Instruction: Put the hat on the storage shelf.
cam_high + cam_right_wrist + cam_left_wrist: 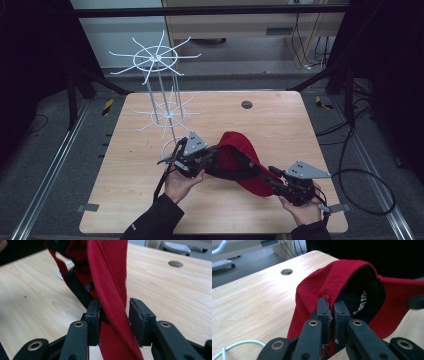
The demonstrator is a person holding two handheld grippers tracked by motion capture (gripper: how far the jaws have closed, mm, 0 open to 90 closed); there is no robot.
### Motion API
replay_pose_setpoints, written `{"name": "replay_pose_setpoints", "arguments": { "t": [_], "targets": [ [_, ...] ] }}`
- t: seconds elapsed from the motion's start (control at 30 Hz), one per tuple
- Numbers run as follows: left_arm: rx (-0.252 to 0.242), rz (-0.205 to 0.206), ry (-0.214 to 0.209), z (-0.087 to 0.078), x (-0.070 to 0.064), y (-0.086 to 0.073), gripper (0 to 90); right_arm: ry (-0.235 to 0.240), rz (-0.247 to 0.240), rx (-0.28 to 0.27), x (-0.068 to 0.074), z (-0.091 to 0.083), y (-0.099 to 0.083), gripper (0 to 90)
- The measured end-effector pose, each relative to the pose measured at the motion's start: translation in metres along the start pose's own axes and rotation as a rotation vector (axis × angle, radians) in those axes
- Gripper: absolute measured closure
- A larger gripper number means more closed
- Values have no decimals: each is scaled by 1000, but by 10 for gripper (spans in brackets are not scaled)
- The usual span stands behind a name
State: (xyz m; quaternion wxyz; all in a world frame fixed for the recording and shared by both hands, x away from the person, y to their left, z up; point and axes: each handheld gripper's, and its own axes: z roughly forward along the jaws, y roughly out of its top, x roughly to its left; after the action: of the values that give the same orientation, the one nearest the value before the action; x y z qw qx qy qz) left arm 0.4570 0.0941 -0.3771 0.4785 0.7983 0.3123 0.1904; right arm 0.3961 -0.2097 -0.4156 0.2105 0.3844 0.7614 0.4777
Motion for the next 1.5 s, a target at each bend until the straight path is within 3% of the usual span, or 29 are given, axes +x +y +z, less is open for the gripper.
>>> {"name": "replay_pose_setpoints", "arguments": {
  "t": [0.1,0.17,0.33,0.5,0.63,0.73,0.77,0.93,1.1,1.33,1.5],
  "targets": [
    [2,-2,-2,-1,0,-4,853,4,7,-12,2,-1,4,694],
    [8,-8,-4,-3,0,-7,853,-10,-16,-1,3,-1,5,738],
    [31,-5,0,-4,1,-14,852,-43,-81,73,10,7,3,826],
    [30,-16,1,0,2,-12,852,-57,-110,85,13,13,7,844],
    [20,-7,5,4,0,0,851,-92,-123,60,6,12,13,839],
    [-1,-16,6,8,-1,12,853,-109,-109,21,-1,8,20,804],
    [-6,-15,8,8,-1,15,853,-99,-82,10,-5,8,21,779],
    [-50,-18,29,6,0,29,854,-100,-50,36,-16,10,7,754],
    [-85,-5,33,4,-2,39,855,-62,-14,28,-23,10,-5,692],
    [-98,14,34,3,-7,47,855,-20,13,123,-30,26,-27,658],
    [-105,14,38,4,-8,50,855,35,35,188,-31,32,-34,776]
  ]
}}
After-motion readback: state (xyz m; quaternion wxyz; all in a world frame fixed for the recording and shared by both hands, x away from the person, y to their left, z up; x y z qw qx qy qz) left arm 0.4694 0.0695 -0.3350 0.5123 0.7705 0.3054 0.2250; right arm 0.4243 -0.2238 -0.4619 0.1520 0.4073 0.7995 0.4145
